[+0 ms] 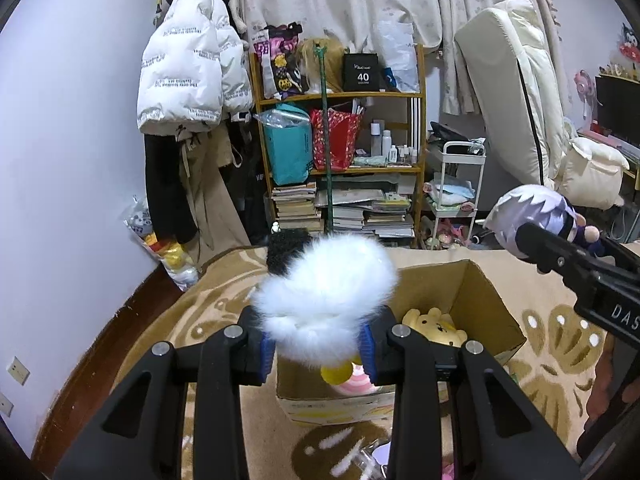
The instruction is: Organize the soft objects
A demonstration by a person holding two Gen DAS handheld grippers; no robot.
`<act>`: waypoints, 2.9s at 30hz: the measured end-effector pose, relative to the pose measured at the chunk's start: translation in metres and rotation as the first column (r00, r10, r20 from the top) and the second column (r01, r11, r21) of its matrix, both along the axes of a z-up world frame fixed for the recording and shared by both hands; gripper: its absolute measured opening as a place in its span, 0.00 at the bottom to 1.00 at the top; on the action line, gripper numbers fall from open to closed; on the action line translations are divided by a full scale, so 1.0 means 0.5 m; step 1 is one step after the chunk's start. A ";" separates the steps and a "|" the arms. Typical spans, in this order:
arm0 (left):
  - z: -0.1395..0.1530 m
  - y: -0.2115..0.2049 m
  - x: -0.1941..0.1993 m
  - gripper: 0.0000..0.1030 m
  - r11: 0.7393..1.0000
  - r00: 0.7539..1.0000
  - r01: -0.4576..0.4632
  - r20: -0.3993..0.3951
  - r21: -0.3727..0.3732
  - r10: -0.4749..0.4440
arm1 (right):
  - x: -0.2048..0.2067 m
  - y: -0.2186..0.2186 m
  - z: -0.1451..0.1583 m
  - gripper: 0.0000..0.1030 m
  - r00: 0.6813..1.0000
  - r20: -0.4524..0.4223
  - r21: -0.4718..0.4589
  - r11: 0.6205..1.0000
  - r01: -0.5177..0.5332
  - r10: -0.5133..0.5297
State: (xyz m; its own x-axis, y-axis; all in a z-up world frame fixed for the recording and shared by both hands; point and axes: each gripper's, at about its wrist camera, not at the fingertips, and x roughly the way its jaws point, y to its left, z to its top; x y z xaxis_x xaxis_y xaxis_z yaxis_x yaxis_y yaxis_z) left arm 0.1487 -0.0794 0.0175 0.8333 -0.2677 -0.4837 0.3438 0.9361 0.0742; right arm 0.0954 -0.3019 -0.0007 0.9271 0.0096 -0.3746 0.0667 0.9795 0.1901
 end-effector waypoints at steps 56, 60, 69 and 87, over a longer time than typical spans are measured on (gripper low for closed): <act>-0.128 -0.010 0.053 0.81 0.999 0.984 -0.023 -0.173 0.038 0.030 | 0.029 0.039 -0.117 0.93 0.978 -0.186 -0.020 0.995 -0.098 0.093; -0.114 -0.002 0.038 0.92 0.998 0.987 -0.045 -0.151 0.036 0.049 | 0.014 0.045 -0.105 0.96 0.979 -0.179 -0.029 0.995 -0.099 0.092; -0.101 0.029 0.005 0.93 0.998 0.978 -0.067 -0.197 0.003 0.066 | -0.040 0.043 -0.066 1.00 0.987 -0.143 -0.054 0.995 -0.080 0.071; -0.088 0.048 -0.114 0.94 0.999 0.975 -0.022 -0.219 0.043 0.031 | -0.161 0.050 -0.027 1.00 0.990 -0.125 -0.044 0.997 -0.068 0.062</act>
State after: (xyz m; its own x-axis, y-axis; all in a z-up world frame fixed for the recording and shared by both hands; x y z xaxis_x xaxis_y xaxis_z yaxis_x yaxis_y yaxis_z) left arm 0.0919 -0.0555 -0.0265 0.7120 -0.2235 -0.6656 0.3310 0.9429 0.0375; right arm 0.0151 -0.2770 -0.0143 0.8715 0.0476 -0.4880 0.0227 0.9903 0.1371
